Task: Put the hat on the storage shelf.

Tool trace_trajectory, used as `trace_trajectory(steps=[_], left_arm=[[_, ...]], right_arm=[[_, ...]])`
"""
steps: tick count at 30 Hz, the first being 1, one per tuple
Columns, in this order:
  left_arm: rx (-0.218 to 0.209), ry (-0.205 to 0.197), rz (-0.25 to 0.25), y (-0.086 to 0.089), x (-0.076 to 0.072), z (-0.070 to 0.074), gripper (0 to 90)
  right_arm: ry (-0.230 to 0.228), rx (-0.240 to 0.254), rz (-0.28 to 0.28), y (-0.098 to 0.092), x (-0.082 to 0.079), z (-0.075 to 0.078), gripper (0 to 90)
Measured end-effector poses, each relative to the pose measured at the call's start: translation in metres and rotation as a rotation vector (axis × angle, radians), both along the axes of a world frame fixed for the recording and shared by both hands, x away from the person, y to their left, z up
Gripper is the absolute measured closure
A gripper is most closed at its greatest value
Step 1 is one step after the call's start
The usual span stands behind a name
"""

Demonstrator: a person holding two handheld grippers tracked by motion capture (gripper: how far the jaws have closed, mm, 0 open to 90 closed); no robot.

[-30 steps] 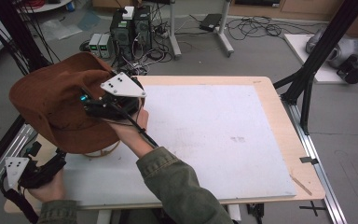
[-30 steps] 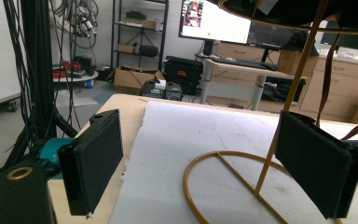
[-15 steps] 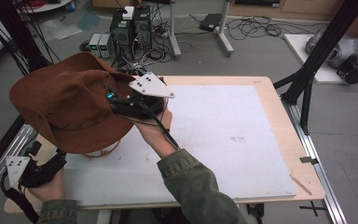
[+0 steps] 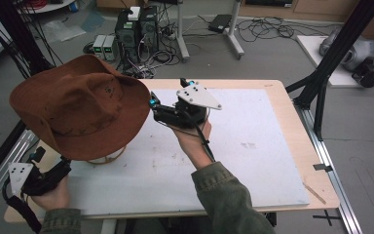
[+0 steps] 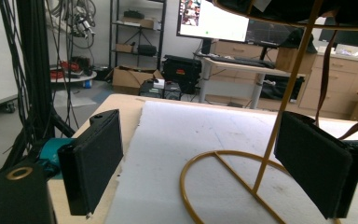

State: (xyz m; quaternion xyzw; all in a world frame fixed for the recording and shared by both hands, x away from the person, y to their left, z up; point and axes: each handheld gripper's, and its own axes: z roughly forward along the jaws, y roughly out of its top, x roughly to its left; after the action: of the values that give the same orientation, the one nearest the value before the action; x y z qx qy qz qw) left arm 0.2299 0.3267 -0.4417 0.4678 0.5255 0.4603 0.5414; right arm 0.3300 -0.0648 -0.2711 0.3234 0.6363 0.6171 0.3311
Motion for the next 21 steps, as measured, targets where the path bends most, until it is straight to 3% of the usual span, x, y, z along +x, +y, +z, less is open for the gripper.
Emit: trace_trajectory(steps=[12, 21], left_arm=[[0.006, 0.002, -0.012, -0.003, 0.000, 0.000, 15.7], [-0.004, 0.002, -0.010, -0.003, 0.000, 0.000, 15.7]], right_arm=[[0.025, -0.009, -0.064, -0.048, -0.001, -0.031, 10.5], [0.040, -0.006, -0.160, -0.091, -0.005, -0.049, 10.5]])
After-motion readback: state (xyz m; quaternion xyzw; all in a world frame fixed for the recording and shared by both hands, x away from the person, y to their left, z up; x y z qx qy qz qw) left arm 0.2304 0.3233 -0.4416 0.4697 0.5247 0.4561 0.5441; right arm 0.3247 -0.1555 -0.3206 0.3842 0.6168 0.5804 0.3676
